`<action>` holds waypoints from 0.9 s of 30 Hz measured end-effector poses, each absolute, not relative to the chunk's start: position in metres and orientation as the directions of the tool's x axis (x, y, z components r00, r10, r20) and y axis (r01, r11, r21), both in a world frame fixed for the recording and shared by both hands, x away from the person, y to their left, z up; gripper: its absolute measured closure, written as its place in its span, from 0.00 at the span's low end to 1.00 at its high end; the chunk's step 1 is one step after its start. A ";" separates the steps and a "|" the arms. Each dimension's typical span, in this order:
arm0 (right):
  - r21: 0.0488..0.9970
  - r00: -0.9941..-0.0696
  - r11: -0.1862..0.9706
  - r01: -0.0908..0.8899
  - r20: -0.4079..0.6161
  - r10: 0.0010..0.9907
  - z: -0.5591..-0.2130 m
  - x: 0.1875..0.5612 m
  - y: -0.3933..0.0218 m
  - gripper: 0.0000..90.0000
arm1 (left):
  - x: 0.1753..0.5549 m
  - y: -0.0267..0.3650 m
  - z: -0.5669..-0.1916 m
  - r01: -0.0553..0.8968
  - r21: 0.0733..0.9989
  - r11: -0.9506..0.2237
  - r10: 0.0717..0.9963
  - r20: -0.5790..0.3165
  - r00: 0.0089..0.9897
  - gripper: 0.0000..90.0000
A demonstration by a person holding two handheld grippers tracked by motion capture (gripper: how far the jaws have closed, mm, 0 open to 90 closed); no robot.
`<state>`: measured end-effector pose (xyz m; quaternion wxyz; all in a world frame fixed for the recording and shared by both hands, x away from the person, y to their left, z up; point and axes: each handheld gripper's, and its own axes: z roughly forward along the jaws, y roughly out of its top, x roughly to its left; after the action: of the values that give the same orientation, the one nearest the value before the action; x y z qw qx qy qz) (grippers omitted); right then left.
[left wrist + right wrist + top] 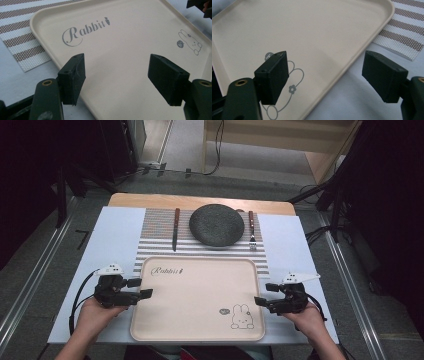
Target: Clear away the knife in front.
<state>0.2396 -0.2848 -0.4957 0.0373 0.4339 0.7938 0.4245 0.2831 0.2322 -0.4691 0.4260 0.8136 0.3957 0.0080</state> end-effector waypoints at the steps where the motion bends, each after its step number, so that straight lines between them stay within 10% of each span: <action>1: 0.706 -0.621 0.264 0.657 0.308 0.721 -0.496 0.240 -0.285 0.22 | 0.283 0.232 -0.469 0.637 0.699 -0.323 0.650 -0.325 0.687 0.34; 27: 0.705 -0.627 0.276 0.654 0.300 0.719 -0.496 0.239 -0.284 0.22 | 0.302 0.234 -0.462 0.665 0.696 -0.270 0.706 -0.327 0.628 0.31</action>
<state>0.2393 -0.2841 -0.4959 0.0386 0.4300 0.7978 0.4208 0.3018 0.2337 -0.4624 0.4240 0.7964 0.4306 0.0241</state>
